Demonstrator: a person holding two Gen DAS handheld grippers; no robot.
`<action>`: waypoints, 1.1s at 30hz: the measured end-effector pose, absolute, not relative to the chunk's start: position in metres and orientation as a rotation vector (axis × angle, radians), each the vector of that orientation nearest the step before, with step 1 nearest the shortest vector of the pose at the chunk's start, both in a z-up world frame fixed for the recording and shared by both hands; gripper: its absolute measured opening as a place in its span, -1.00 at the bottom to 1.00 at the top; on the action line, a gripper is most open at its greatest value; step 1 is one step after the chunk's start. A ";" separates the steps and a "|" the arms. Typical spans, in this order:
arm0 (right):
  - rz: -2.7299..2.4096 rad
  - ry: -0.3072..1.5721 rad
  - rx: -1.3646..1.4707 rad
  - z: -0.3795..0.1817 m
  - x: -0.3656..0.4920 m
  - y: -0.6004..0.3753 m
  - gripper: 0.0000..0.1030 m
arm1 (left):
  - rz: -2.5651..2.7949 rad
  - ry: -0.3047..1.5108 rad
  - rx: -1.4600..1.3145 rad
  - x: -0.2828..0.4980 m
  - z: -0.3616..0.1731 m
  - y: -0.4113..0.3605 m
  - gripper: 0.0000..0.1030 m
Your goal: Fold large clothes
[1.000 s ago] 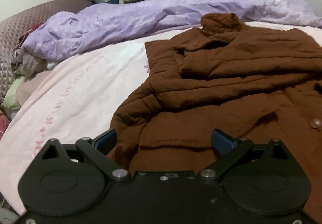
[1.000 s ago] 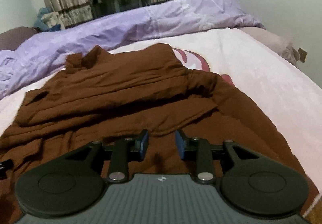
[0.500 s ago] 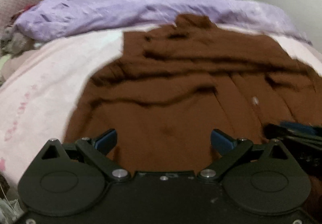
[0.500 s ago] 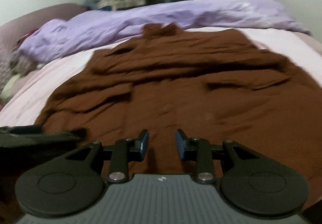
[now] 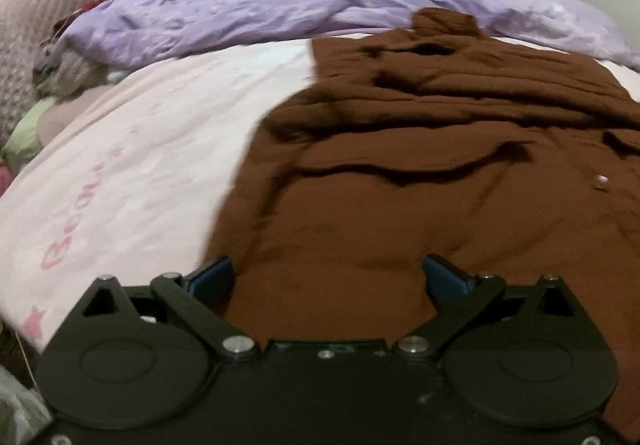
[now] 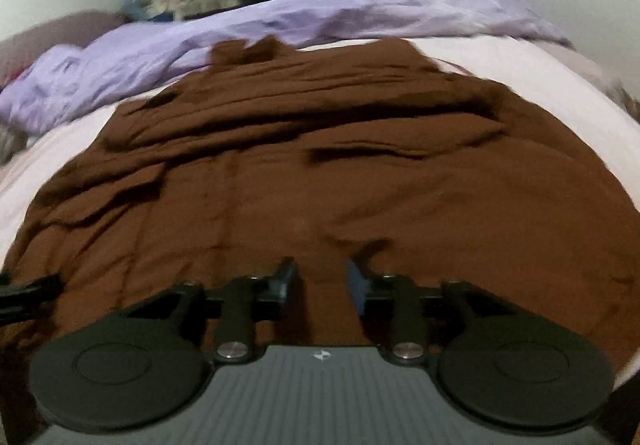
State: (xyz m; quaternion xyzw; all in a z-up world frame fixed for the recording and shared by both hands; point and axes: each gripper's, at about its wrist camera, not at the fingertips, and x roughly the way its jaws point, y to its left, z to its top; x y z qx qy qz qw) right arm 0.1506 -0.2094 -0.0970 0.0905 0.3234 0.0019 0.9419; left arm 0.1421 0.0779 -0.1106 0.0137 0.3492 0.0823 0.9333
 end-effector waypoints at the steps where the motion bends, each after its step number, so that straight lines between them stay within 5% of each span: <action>1: -0.008 0.655 0.204 -0.097 0.149 -0.221 -0.37 | 0.190 0.716 0.025 0.142 -0.111 0.086 1.00; 12: -0.364 0.591 0.200 -0.102 0.120 -0.315 -0.67 | 0.239 0.719 0.088 0.136 -0.110 0.106 1.00; 18: -0.275 0.563 0.241 -0.087 0.112 -0.285 -0.32 | 0.207 0.660 0.128 0.117 -0.091 0.068 0.99; 33: 0.106 0.637 0.051 -0.100 0.127 -0.132 -0.30 | 0.071 0.708 0.041 0.121 -0.115 0.022 1.00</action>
